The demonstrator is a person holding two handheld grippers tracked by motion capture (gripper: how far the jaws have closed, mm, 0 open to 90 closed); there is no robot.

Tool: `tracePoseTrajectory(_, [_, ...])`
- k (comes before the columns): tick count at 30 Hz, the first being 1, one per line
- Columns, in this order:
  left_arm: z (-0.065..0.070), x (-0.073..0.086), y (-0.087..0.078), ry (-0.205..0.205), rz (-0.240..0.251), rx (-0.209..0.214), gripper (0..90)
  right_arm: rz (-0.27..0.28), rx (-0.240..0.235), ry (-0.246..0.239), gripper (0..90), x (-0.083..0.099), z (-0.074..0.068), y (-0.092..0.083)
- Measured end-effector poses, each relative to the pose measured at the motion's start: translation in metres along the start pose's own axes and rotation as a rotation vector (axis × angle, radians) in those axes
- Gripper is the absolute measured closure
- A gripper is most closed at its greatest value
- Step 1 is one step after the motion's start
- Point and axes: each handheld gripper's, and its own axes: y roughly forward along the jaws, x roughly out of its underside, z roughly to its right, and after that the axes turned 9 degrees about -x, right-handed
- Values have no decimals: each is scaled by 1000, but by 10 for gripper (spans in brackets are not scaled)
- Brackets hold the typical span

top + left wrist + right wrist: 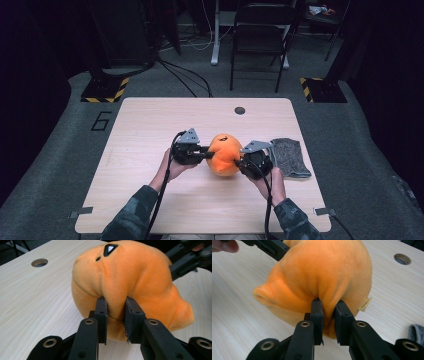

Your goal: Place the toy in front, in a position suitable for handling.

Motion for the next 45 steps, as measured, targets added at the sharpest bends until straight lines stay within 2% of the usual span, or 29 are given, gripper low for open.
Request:
tracePoseTrajectory(6, [-4,-15,23,50,-36,41,747,3,46,46,787,10,-1,-2])
tracePoseTrajectory(7, [-4,-16,27,54,-37,47,747,6,50,62,787,12,-1,-2])
tracePoseTrajectory(10, [-7,-16,36,63,-64,68,745,0,61,65,787,16,0,1])
tracePoseTrajectory(12, [-9,-9,46,61,-97,74,740,-18,58,74,785,21,1,7])
tracePoseTrajectory(14, [-10,1,57,58,-136,79,731,-45,54,58,783,27,4,17])
tracePoseTrajectory(17, [-14,13,60,-12,-94,110,708,-75,40,42,769,34,7,28])
tracePoseTrajectory(18, [-15,14,60,-14,-89,109,694,-68,38,31,760,34,9,28])
tracePoseTrajectory(19, [-15,14,58,-24,-89,100,657,-69,30,43,746,34,10,27])
tracePoseTrajectory(20, [-17,14,57,-30,-92,104,624,-69,26,33,727,33,12,26])
tracePoseTrajectory(21, [-17,14,55,-30,-88,92,590,-67,36,32,716,34,12,26])
tracePoseTrajectory(22, [-18,14,52,-37,-84,69,535,-75,24,32,701,33,13,25])
tracePoseTrajectory(23, [-19,14,49,-48,-84,66,493,-69,24,37,672,33,13,24])
tracePoseTrajectory(24, [-21,14,46,-48,-82,48,457,-60,30,29,655,33,14,23])
tracePoseTrajectory(25, [-22,14,42,-56,-83,28,389,-56,12,24,634,32,15,22])
tracePoseTrajectory(26, [-23,14,38,-68,-85,27,327,-45,13,26,600,32,14,20])
tracePoseTrajectory(27, [-24,15,35,-75,-74,25,297,-47,15,15,568,31,15,19])
tracePoseTrajectory(28, [-25,16,28,-83,-66,0,270,-48,6,19,548,30,14,17])
tracePoseTrajectory(29, [-26,16,23,-92,-59,1,238,-34,1,-2,510,29,16,15])
tracePoseTrajectory(30, [-27,17,18,-98,-60,-1,218,-29,-4,1,450,28,16,13])
tracePoseTrajectory(31, [-26,18,11,-96,-56,-36,211,-30,-16,-1,418,28,17,11])
tracePoseTrajectory(33, [-25,22,-2,-97,-48,-49,179,-18,-34,-12,342,25,21,7])
tracePoseTrajectory(34, [-24,24,-6,-90,-54,-71,161,-13,-32,-9,317,24,22,6])
tracePoseTrajectory(35, [-22,27,-12,-85,-52,-89,150,-21,-39,-33,278,23,24,4])
tracePoseTrajectory(37, [-18,36,-23,-86,-60,-101,146,-26,-58,-33,224,21,31,4])
tracePoseTrajectory(41, [-13,57,-44,-87,-56,-141,122,-31,-118,-76,140,18,47,3])
tracePoseTrajectory(45, [-12,72,-56,-106,-74,-152,121,-51,-154,-140,91,7,59,2])
